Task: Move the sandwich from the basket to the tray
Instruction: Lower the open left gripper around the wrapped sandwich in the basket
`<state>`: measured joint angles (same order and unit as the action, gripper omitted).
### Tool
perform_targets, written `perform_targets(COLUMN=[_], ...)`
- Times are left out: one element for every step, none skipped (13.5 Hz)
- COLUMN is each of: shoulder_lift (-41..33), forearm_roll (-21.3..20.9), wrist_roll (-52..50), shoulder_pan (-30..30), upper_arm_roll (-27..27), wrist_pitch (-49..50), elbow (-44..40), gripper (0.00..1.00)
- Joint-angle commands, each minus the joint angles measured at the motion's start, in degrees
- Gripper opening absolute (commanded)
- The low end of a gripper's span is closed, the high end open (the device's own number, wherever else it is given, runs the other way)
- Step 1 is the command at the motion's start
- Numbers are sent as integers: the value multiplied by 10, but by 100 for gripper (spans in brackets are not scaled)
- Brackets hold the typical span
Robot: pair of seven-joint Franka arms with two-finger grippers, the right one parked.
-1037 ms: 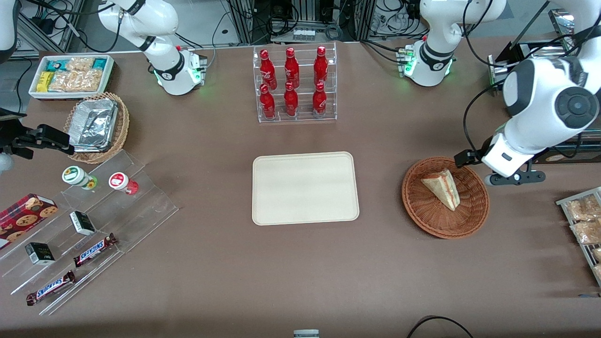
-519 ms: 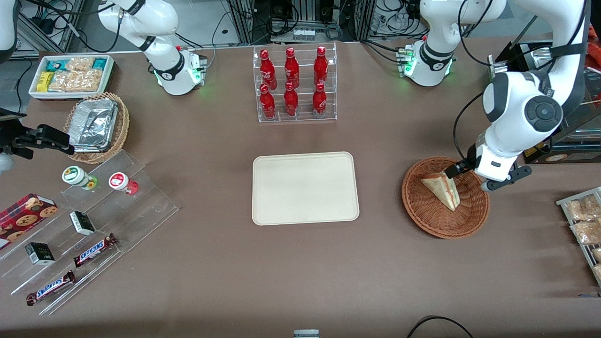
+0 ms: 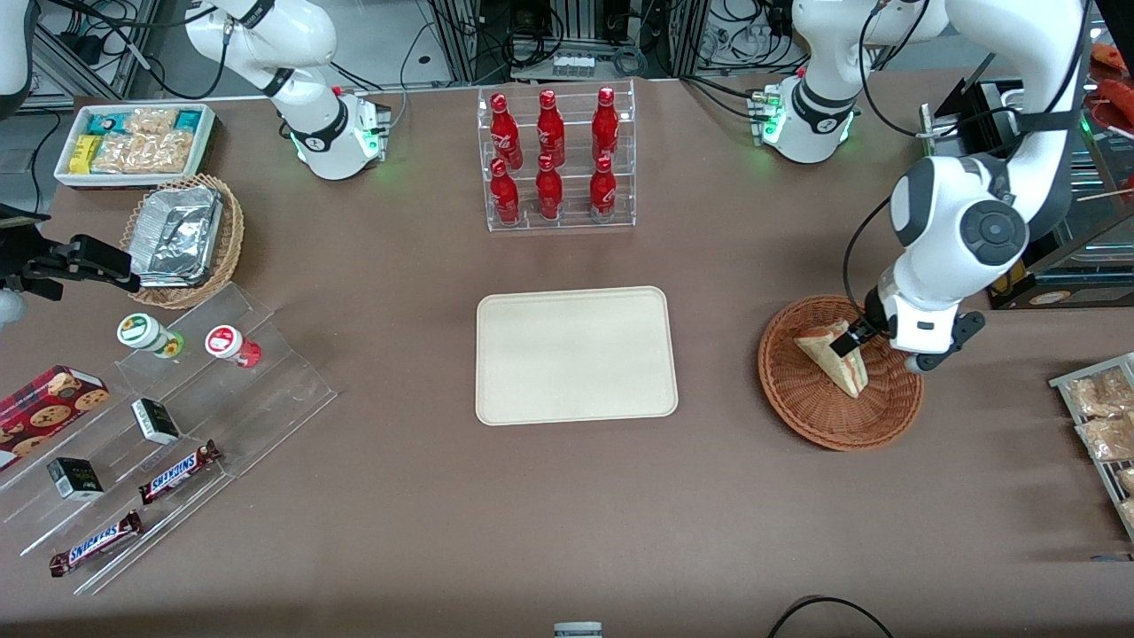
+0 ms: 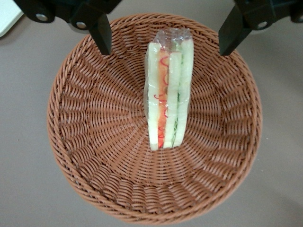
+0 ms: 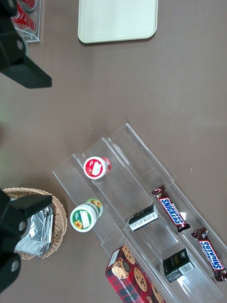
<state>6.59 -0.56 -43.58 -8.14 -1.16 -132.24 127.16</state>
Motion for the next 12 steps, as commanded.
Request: perform_targets(shoulder_lift=[4, 7, 11, 16, 22, 28, 33, 38, 43, 50, 55, 61], forearm_roll=[-8, -8, -9, -23, -31, -32, -33, -33, -33, -33, -33, -33], wrist_roll=[-12, -6, -5, -5, -5, -5, -5, -4, -4, -5, -5, -5], shoulder_pan=[-8, -11, -15, -15, -15, -14, -13, -11, -10, -9, -9, -9], upper_arm_roll=[-2, -2, -2, -2, -2, -2, -2, -3, -3, -4, -4, -4], wrist_pitch=[-38, -41, -42, -46, -50, -58, -71, -85, -99, -108, -119, -130], elbow=[24, 26, 26, 26, 27, 28, 34, 41, 45, 46, 49, 54], gripper=[100, 100, 100, 100, 100, 100, 100, 100, 100, 100, 100, 95])
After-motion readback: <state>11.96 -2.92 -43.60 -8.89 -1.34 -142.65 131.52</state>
